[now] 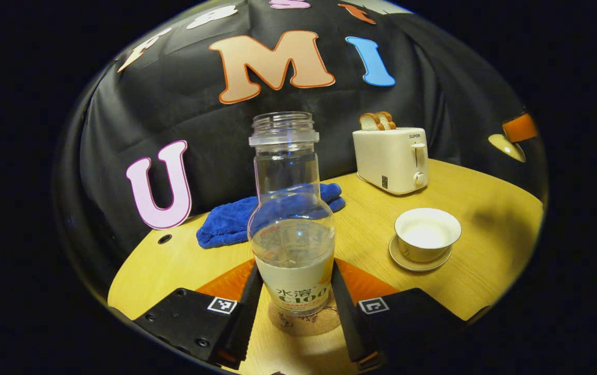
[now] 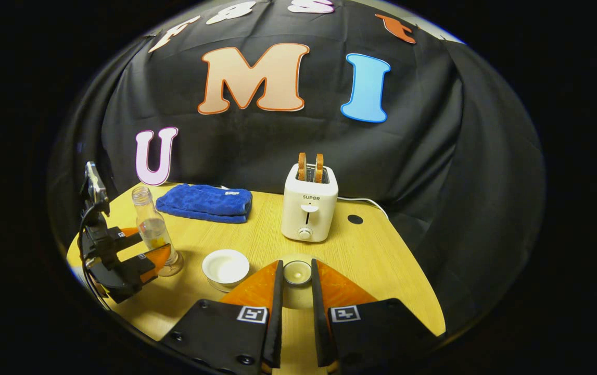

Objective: Open the teacup lid with one hand, grasp the water bottle and pour water into the teacup with the other hand; after pouring, place the water bottle on the coaster and then close the teacup lid.

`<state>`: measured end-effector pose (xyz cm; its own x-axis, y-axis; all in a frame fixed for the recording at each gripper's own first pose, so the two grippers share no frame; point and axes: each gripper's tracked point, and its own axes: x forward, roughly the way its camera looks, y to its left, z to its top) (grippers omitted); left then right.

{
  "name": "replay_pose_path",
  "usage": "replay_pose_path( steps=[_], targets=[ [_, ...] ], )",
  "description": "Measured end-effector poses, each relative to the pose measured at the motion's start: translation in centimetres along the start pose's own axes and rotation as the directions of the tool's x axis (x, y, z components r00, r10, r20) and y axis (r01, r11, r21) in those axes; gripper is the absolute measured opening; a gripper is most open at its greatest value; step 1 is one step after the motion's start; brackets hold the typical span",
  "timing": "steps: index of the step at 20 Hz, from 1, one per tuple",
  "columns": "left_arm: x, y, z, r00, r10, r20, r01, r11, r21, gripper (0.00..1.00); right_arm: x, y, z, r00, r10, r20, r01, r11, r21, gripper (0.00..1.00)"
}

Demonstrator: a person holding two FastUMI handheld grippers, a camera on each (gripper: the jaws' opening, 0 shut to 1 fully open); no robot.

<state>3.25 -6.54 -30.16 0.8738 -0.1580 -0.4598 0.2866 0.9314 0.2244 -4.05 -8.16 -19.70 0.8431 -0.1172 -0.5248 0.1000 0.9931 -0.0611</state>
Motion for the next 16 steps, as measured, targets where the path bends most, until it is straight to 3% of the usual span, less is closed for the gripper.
replay_pose_path(
  steps=[6,11,16],
  targets=[
    [-0.1,0.4,1.6,1.0,0.028,-0.008,-0.025,0.965,0.263,0.69,0.3,-1.1,-1.0,1.0,0.024,0.0,-0.024,0.999,0.048,0.3],
    [0.0,0.2,1.1,0.998,0.043,-0.049,-0.02,0.919,0.395,0.69,0.4,-2.1,-1.9,0.999,0.041,-0.002,-0.04,0.996,0.077,0.31],
    [0.1,0.1,1.2,0.997,0.049,-0.066,-0.005,0.842,0.54,0.69,0.4,-3.1,-3.0,0.999,0.052,-0.016,-0.05,0.994,0.099,0.29]
  ],
)
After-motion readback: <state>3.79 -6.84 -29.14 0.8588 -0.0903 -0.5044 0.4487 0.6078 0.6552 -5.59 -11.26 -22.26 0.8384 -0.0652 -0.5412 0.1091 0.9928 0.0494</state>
